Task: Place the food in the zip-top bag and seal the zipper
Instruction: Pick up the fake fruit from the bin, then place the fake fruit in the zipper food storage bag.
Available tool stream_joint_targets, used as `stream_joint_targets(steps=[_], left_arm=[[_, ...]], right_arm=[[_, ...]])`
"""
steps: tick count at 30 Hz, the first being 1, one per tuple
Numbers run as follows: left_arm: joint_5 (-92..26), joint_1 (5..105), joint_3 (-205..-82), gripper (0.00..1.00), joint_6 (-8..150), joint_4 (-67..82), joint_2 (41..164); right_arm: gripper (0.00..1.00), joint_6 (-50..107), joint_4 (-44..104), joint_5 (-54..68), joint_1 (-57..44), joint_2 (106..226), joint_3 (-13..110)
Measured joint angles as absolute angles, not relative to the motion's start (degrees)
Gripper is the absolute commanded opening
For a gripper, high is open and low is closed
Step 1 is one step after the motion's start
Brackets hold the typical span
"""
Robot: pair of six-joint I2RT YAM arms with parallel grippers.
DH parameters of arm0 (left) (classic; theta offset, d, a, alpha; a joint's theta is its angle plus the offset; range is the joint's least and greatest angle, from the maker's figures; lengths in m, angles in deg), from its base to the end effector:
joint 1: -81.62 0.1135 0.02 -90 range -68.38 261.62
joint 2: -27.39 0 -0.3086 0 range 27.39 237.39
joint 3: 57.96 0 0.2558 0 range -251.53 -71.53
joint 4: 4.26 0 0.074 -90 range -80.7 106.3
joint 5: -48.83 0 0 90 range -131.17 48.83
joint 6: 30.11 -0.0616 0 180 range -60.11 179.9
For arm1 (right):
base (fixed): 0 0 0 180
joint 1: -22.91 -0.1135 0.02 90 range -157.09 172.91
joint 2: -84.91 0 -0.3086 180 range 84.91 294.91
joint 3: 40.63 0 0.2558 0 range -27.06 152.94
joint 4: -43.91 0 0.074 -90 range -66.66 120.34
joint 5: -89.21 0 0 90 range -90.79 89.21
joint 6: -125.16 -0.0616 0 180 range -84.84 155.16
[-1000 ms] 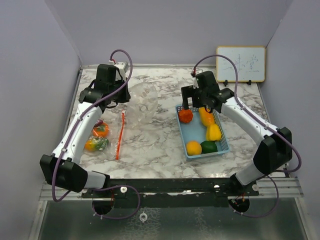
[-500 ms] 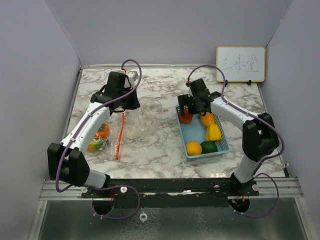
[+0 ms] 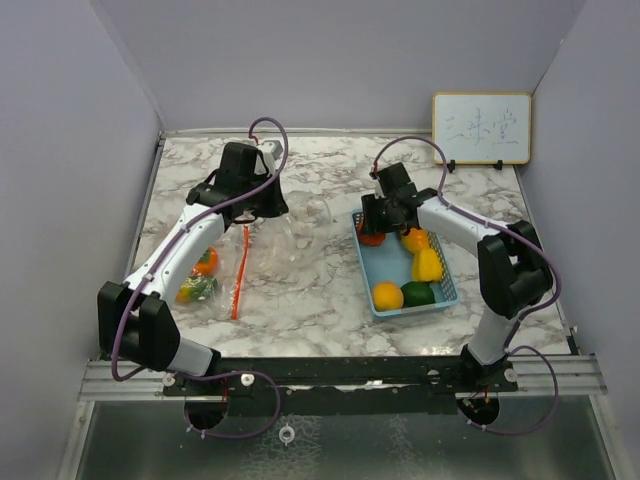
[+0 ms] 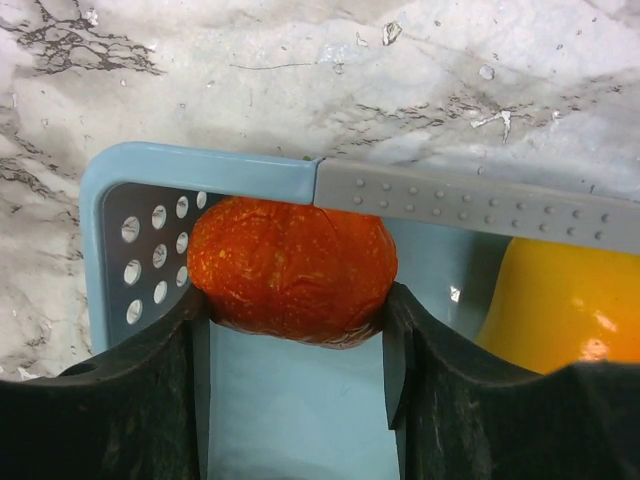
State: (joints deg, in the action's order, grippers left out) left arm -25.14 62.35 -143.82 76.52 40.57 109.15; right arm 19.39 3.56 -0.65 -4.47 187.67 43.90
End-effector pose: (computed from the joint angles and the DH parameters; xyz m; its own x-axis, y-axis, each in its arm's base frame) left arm 0.3077 -0.1256 0.3503 -0.7375 -0.0336 -0.6745 0.3169 0.8648 -0.3895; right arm 0.3567 0.1849 0.2187 -0.8545 -0.1365 -0.5011 -0.2377 0.9606 0.1437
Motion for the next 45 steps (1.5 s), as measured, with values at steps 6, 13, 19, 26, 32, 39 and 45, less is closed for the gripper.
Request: stream_joint_targets(steps=[6, 13, 19, 26, 32, 39, 45], left_arm=[[-24.7, 61.7, -143.8, 0.0, 77.2, 40.2, 110.1], [-24.4, 60.8, -143.8, 0.0, 77.8, 39.8, 110.4], [-24.1, 60.1, -143.8, 0.0, 78.5, 39.8, 110.4], [-24.0, 59.9, -143.8, 0.0, 78.6, 39.8, 110.4], [-24.0, 59.8, -143.8, 0.0, 78.7, 39.8, 110.3], [-23.8, 59.7, -143.8, 0.0, 78.9, 39.6, 110.3], [-23.7, 59.7, -143.8, 0.0, 78.8, 39.3, 110.3]], right_arm=[[0.4, 21.5, 2.5, -0.5, -4.5, 184.0, 43.4], [0.4, 22.3, 2.3, 9.0, -4.4, 171.3, 45.5], [0.44, 19.2, 9.2, 20.5, -6.6, 173.5, 50.1], [0.69, 15.9, 10.6, 25.6, -11.3, 182.2, 51.5], [1.0, 15.5, 9.6, 26.5, -11.5, 183.1, 52.3], [1.0, 18.0, 5.8, 19.7, -11.4, 180.7, 53.7], [1.0, 19.6, -0.8, 5.6, -9.1, 176.1, 53.6]])
